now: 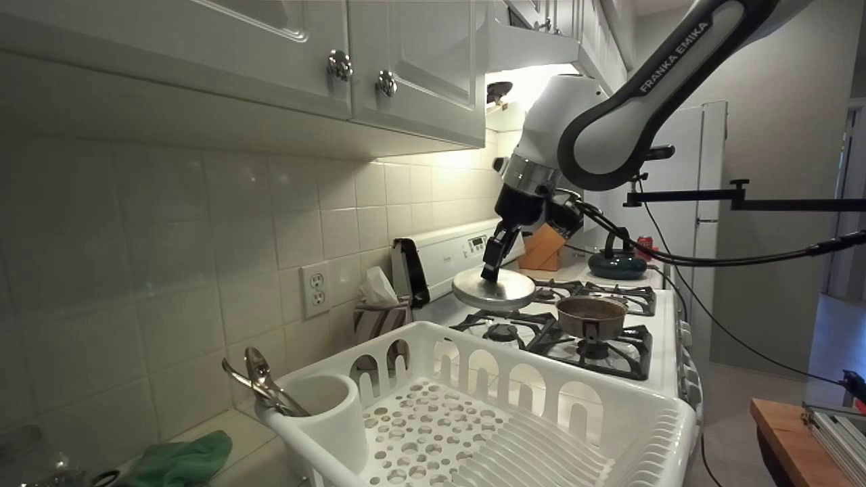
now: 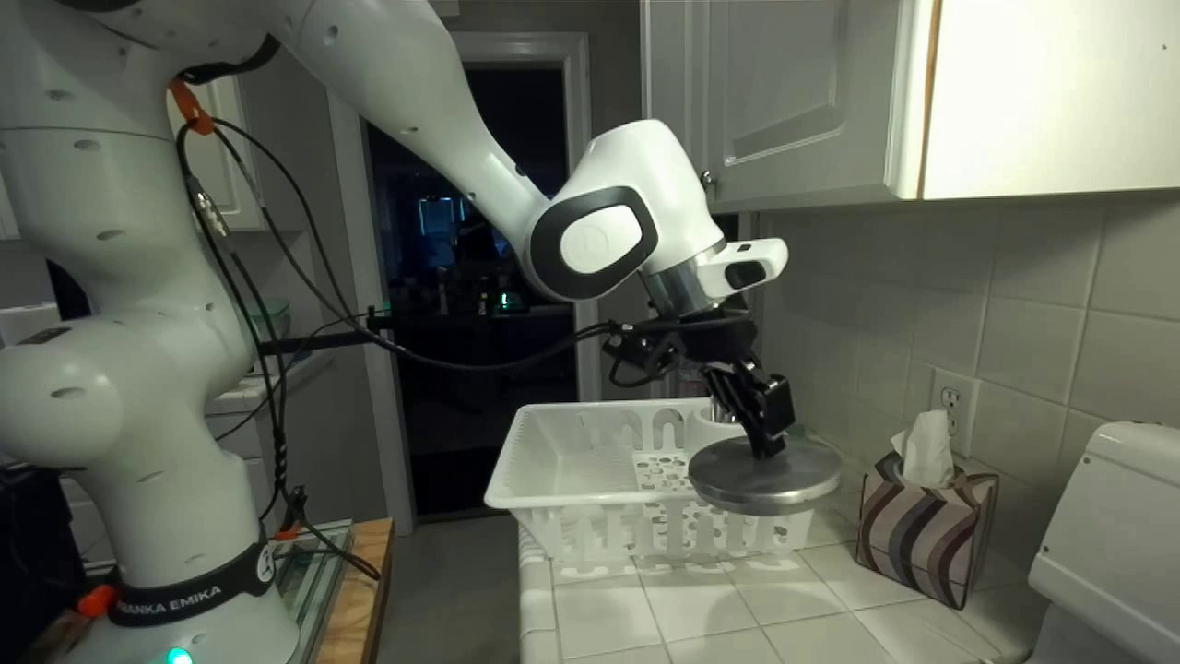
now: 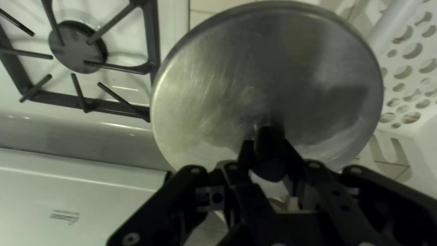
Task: Remove the silver lid from the silver pot and put it in the white drying rack
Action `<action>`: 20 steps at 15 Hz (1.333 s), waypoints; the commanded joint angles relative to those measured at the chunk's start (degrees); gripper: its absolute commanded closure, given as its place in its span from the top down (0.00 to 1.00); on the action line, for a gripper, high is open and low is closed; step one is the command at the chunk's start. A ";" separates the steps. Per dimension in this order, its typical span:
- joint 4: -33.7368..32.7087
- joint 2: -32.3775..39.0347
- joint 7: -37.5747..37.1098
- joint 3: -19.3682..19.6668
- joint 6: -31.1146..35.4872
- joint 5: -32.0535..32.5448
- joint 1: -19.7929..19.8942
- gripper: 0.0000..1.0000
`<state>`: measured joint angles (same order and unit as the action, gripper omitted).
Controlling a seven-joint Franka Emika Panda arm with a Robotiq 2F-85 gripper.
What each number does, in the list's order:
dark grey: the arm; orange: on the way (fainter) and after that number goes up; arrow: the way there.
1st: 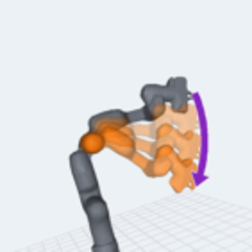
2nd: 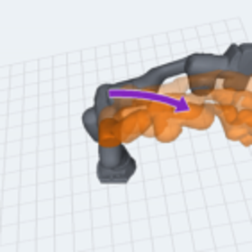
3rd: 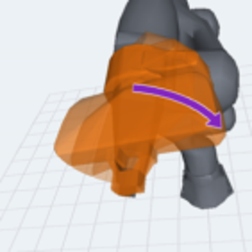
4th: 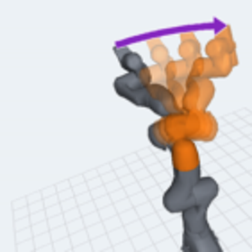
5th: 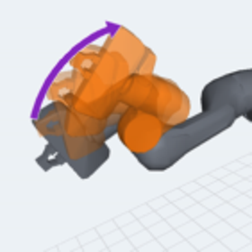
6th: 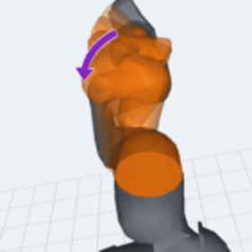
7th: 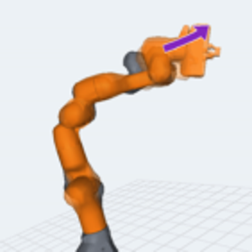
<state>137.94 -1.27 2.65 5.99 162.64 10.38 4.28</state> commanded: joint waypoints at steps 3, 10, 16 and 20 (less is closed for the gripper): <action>-0.30 -0.95 9.56 -3.59 -1.10 -6.65 -3.21 0.06; -1.19 1.29 15.66 -7.26 -1.43 -7.78 -6.65 0.06; -1.50 4.99 19.90 -9.39 -0.75 -10.73 -7.21 0.06; -2.25 7.30 22.95 -11.16 -1.55 -13.70 -6.63 0.06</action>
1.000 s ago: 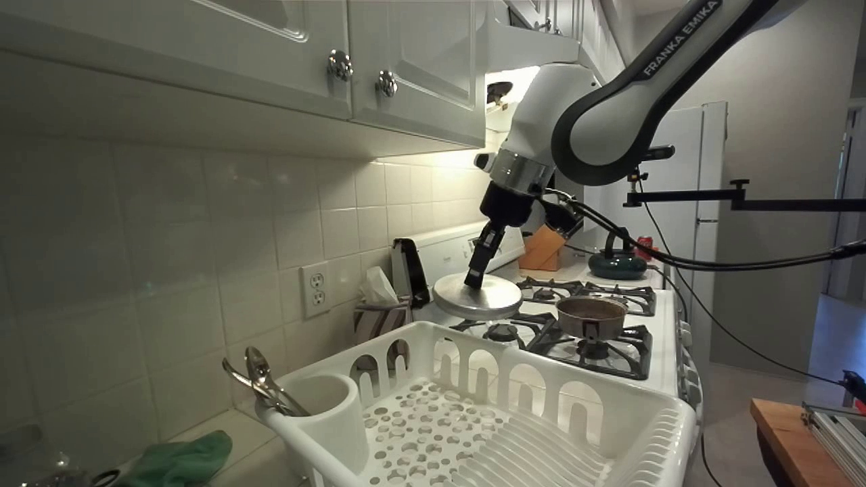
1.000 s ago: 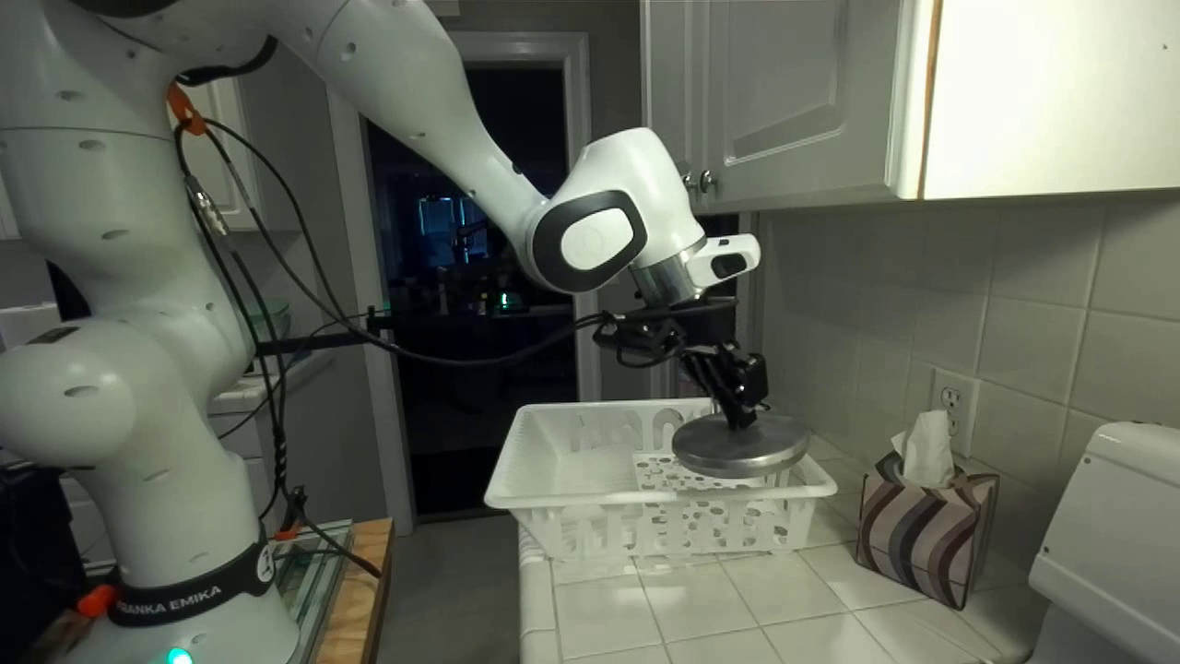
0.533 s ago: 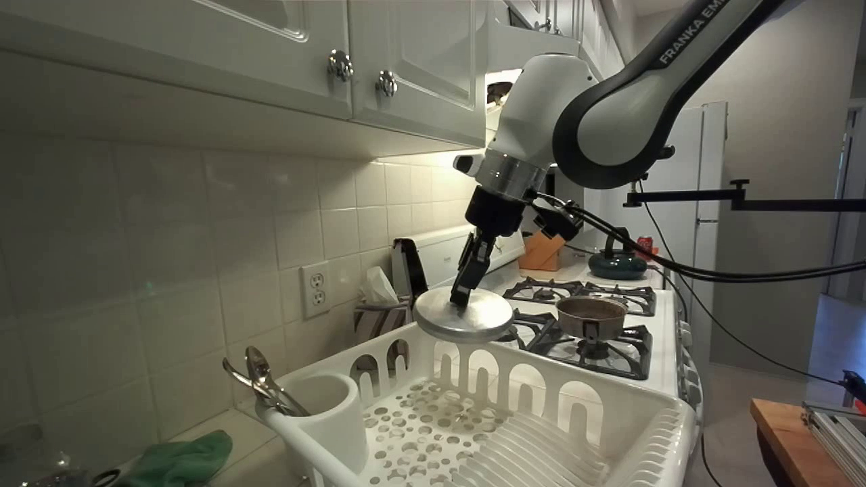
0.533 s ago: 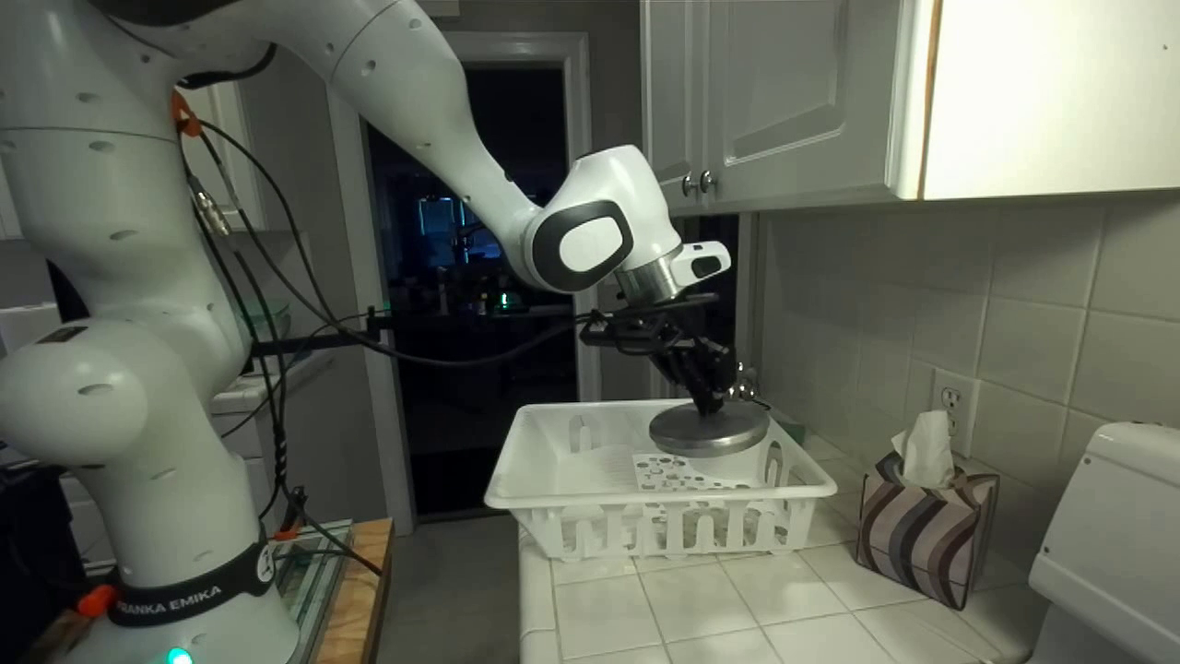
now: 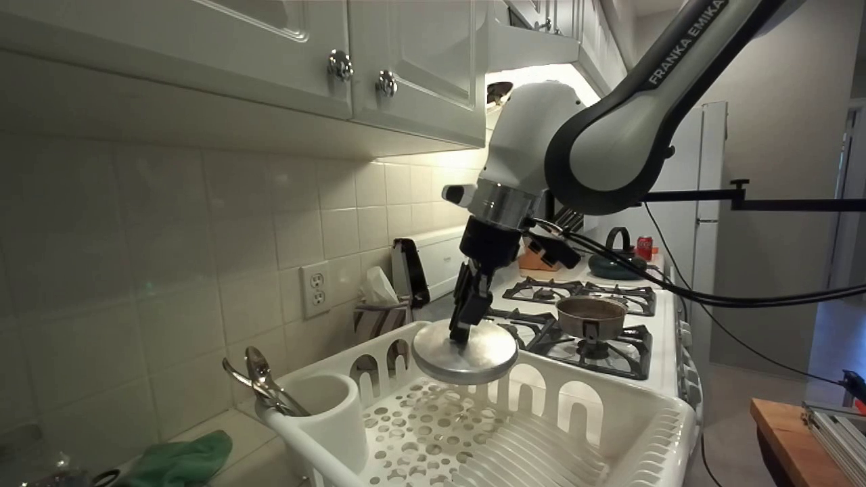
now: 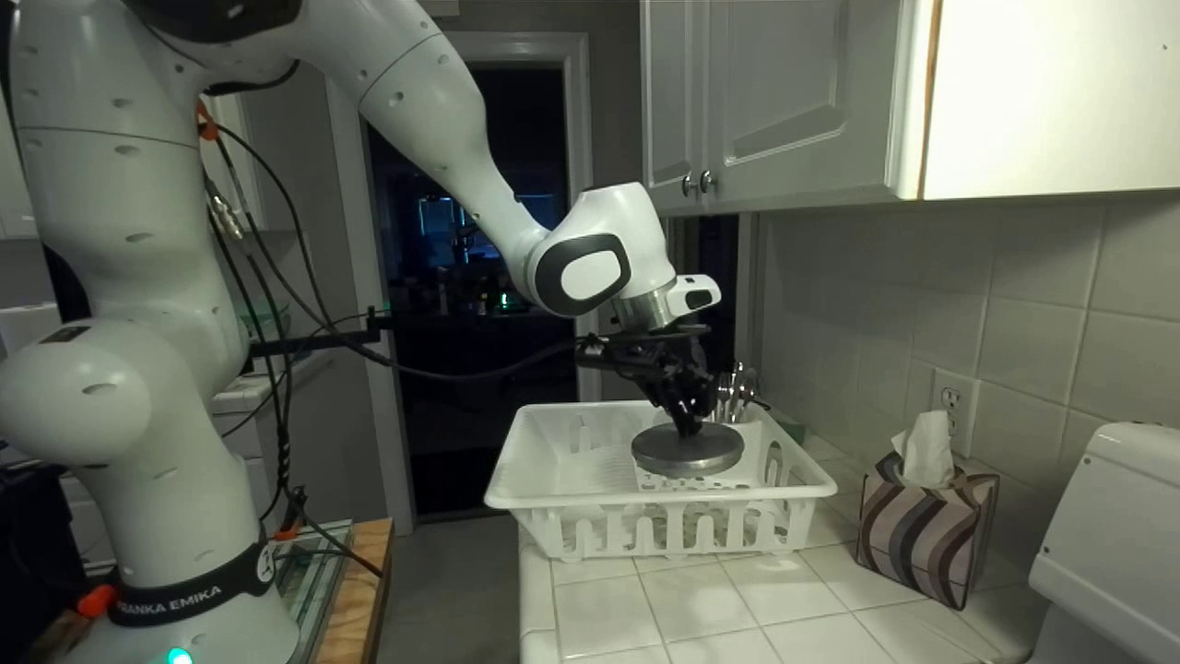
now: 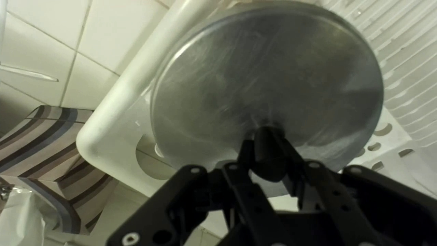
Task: Remove the silver lid from the silver pot and put it in the white drying rack
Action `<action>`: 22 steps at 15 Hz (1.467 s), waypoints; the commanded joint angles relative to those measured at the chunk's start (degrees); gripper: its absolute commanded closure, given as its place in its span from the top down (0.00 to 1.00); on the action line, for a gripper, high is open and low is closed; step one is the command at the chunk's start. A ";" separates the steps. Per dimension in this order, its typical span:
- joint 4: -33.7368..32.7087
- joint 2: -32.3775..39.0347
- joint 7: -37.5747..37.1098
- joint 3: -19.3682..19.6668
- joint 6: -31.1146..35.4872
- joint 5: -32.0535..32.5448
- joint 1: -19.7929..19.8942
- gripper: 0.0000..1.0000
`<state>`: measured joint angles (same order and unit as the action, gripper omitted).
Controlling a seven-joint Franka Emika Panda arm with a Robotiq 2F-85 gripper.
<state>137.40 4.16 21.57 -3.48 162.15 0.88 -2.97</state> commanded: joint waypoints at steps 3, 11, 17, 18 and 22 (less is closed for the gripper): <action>-2.89 3.31 8.76 -4.00 -3.46 -9.71 1.59 0.06; -5.67 4.12 14.58 -5.05 -15.14 -15.93 3.31 0.06; -4.64 4.58 9.54 -4.27 -14.37 -15.04 2.71 0.06; -4.34 4.69 9.06 -4.40 -13.65 -15.07 2.62 0.06; -3.74 5.67 7.76 -4.68 -12.45 -14.14 2.35 0.06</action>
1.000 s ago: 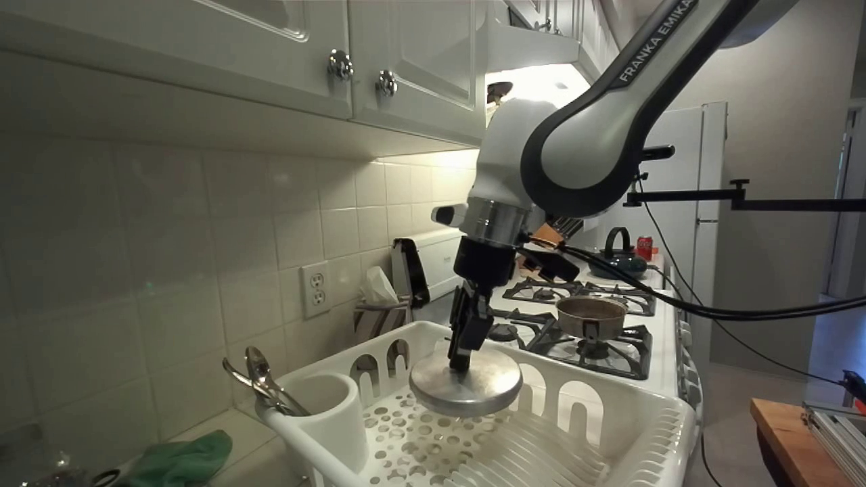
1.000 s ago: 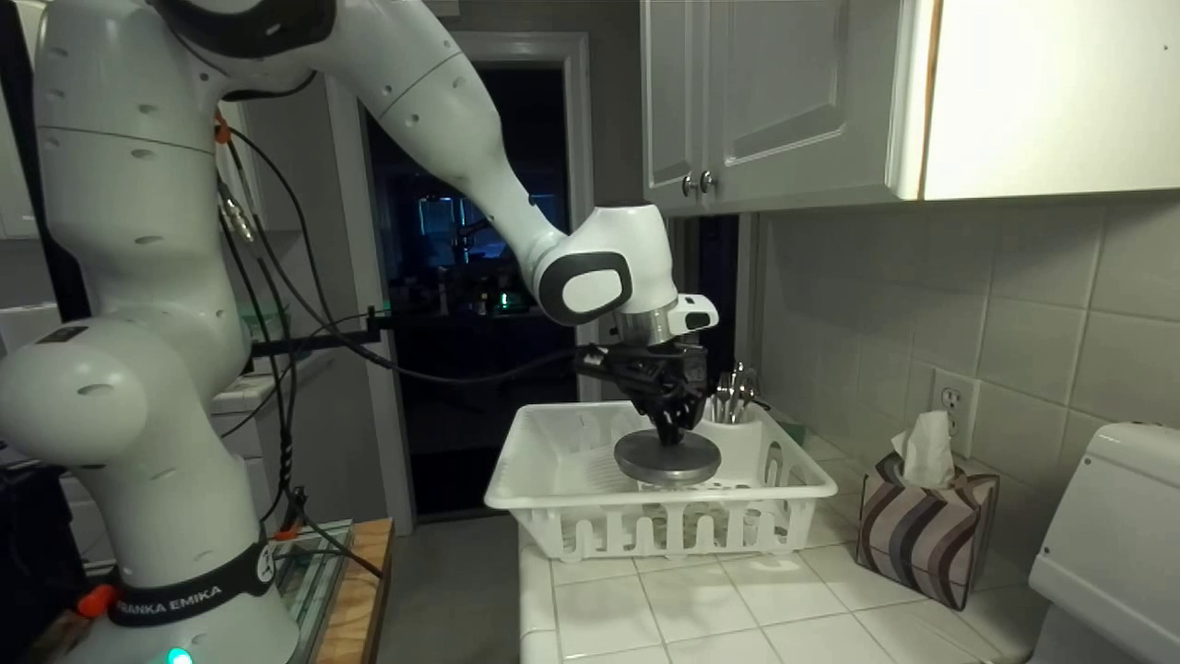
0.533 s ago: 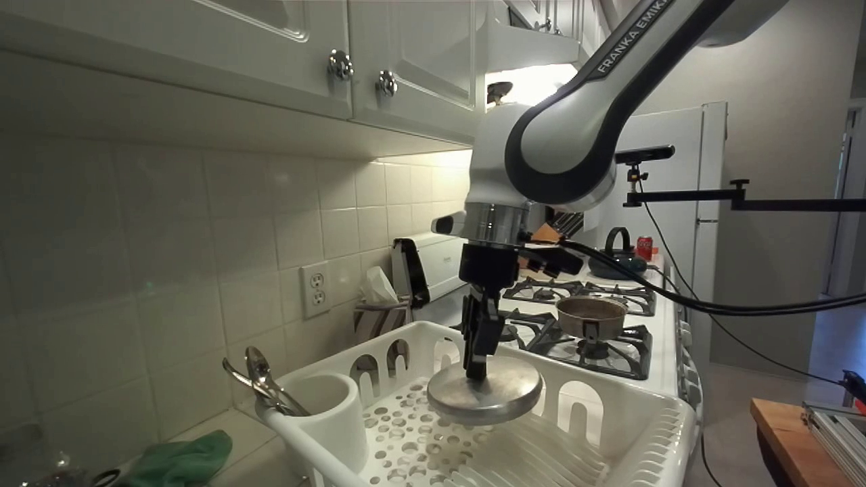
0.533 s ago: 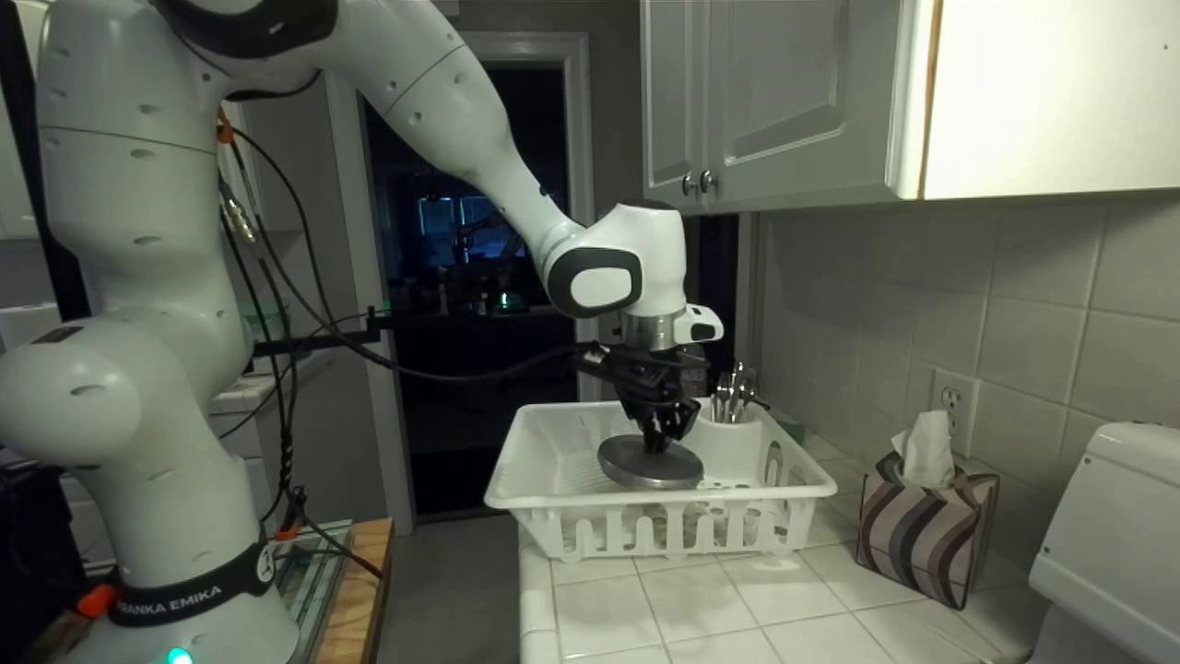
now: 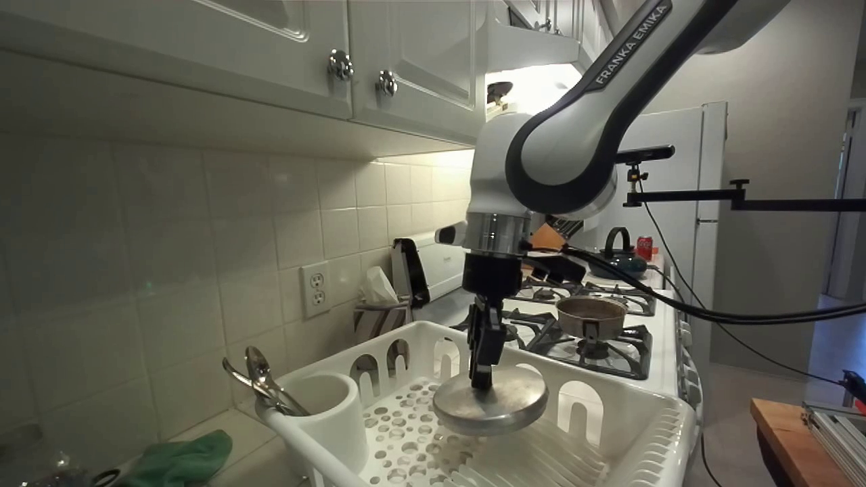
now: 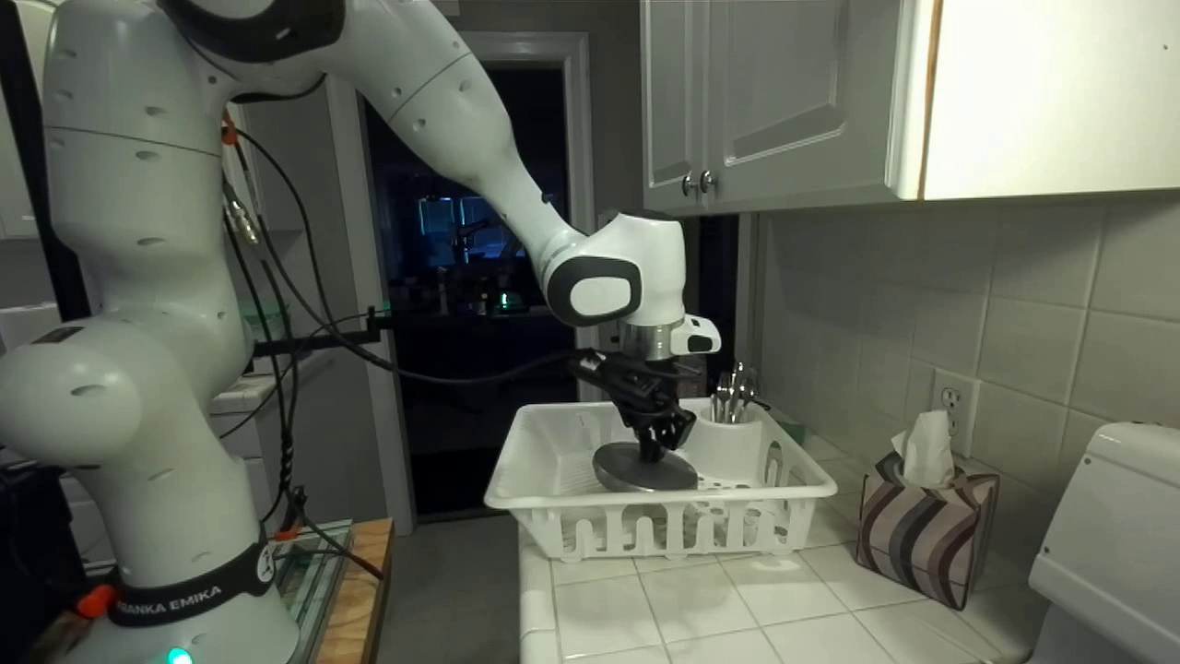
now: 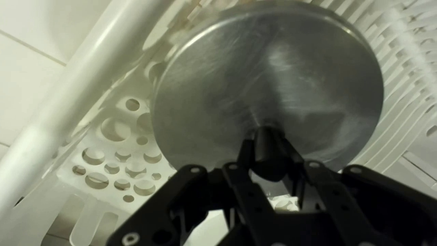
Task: Remove the silver lid from the silver pot and put it in the white drying rack
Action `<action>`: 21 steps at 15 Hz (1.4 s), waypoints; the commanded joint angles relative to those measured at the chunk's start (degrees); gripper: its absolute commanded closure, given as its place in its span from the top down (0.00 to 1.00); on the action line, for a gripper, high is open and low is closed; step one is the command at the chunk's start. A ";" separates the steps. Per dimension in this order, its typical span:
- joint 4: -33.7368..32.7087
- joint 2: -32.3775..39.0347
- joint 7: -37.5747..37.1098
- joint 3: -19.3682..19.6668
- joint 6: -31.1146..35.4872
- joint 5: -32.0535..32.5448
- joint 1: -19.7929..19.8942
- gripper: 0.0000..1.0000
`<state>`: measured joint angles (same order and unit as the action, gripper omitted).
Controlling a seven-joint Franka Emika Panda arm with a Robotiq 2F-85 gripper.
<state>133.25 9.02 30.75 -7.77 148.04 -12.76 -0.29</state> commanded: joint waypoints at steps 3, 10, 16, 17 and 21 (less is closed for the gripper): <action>0.42 2.27 -4.91 -0.16 3.91 0.18 -0.67 0.06; 0.69 5.45 -10.75 -0.21 8.37 2.42 -1.32 0.27; 0.37 5.18 -12.43 -0.47 7.47 2.49 -1.12 0.73; 0.31 4.65 -12.99 -0.47 6.64 2.27 -1.09 0.80; 0.31 1.83 -18.85 0.47 1.81 2.47 -1.79 1.00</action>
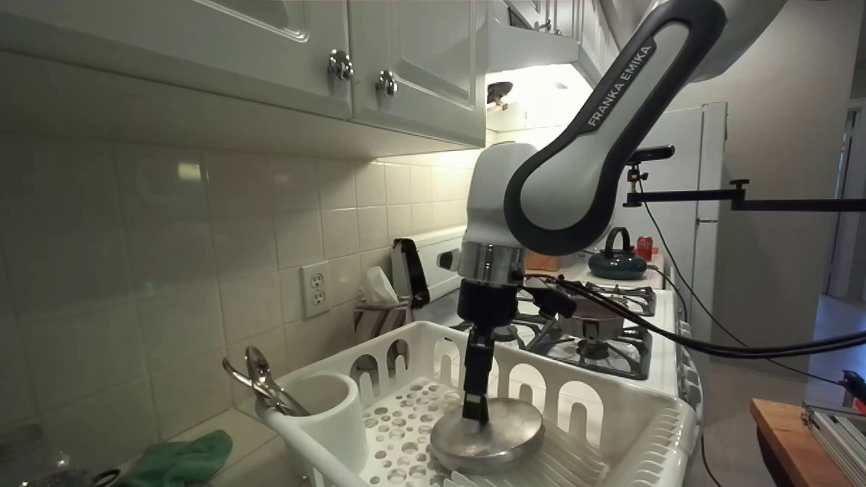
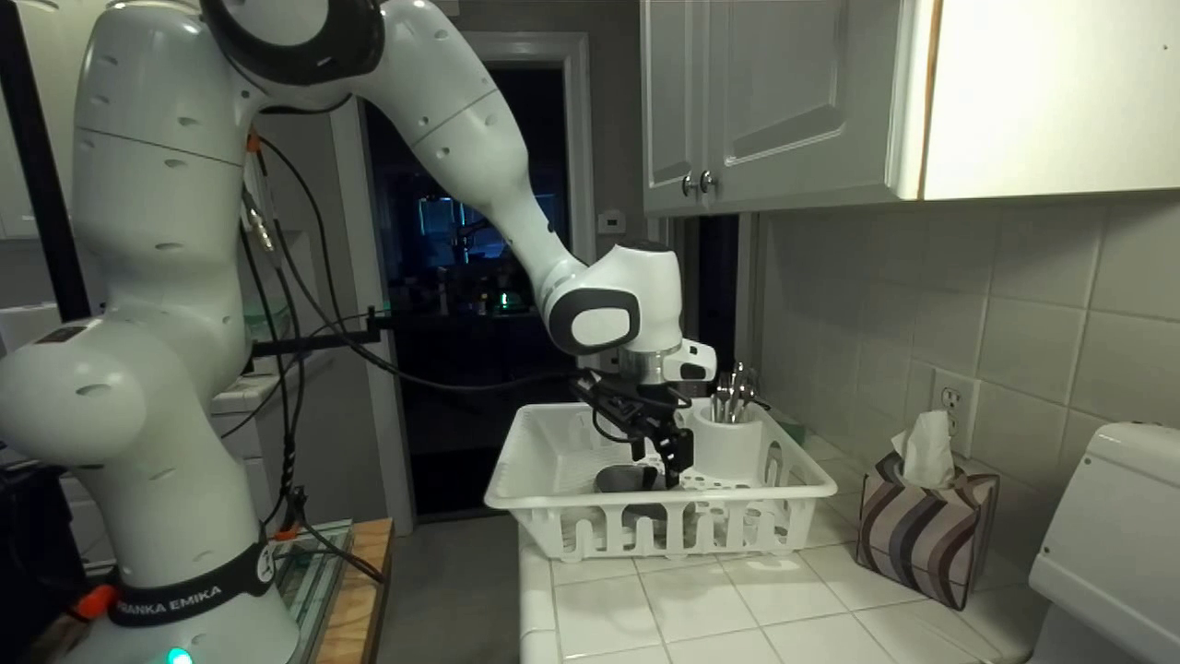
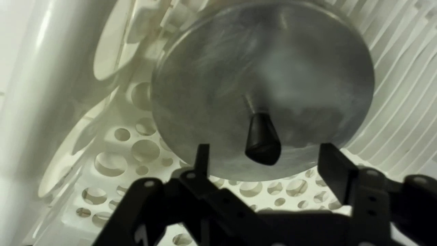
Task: Remove the silver lid from the silver pot and put it in the white drying rack
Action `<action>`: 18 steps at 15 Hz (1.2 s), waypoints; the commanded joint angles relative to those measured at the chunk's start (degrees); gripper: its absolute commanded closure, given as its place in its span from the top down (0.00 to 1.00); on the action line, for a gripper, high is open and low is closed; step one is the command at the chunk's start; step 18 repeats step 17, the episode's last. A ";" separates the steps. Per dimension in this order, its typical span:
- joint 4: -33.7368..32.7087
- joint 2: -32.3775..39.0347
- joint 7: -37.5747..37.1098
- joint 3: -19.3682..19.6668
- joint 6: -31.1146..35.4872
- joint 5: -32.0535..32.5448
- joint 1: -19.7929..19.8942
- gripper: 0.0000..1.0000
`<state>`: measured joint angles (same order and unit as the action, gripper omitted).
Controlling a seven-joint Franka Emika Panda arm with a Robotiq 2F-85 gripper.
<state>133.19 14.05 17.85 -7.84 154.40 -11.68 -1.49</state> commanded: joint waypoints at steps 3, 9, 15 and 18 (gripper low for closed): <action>0.87 -6.61 -14.17 1.99 -9.04 2.83 -1.56 1.00; 1.94 -15.03 -24.28 3.54 -19.45 7.17 -1.45 1.00; 0.25 -16.91 -22.96 4.20 -23.91 5.77 -1.09 1.00; 0.52 -17.99 -22.96 4.35 -24.57 5.78 -1.04 1.00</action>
